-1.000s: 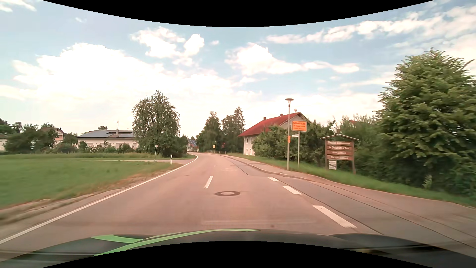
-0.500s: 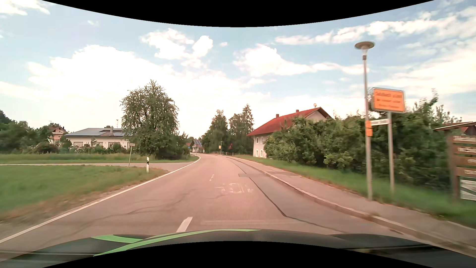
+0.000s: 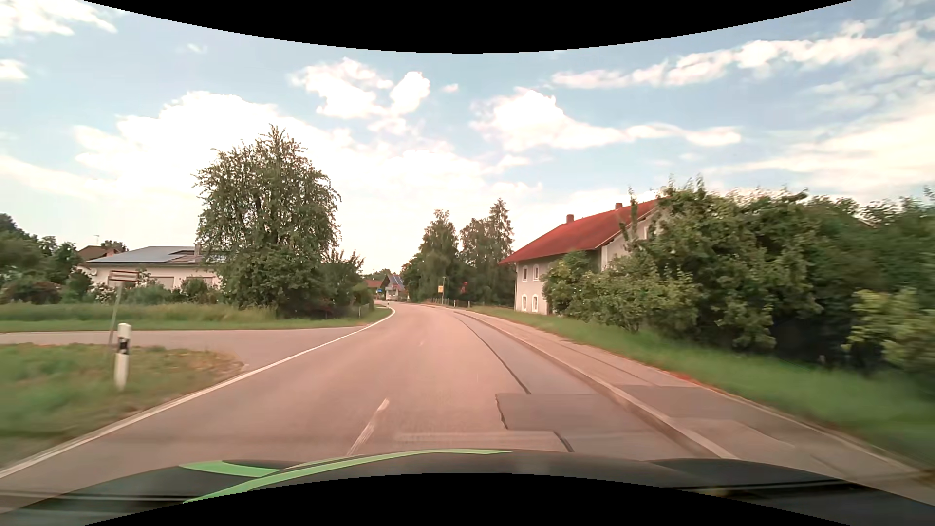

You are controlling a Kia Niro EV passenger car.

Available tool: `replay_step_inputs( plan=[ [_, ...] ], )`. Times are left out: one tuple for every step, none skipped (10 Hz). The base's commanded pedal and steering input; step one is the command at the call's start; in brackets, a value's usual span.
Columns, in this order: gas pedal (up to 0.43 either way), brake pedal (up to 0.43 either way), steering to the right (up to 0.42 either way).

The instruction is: Follow the waypoints while adhering to traffic rules and regulations

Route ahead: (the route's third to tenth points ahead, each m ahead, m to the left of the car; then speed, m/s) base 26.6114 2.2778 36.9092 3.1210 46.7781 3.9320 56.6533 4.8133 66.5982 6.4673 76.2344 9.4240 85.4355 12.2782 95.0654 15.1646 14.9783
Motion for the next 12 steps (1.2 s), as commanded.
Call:
replay_step_inputs(
  plan=[
    [0.0, 0.0, -0.012],
    [0.0, 0.0, -0.013],
    [0.0, 0.0, -0.014],
    [0.0, 0.0, -0.014],
    [0.0, 0.0, -0.014],
    [0.0, 0.0, -0.015],
    [0.0, 0.0, -0.014],
    [0.0, 0.0, -0.014],
    [0.0, 0.0, -0.013],
    [0.0, 0.0, -0.012],
    [0.0, 0.0, -0.013],
    [0.0, 0.0, -0.013]
  ],
)
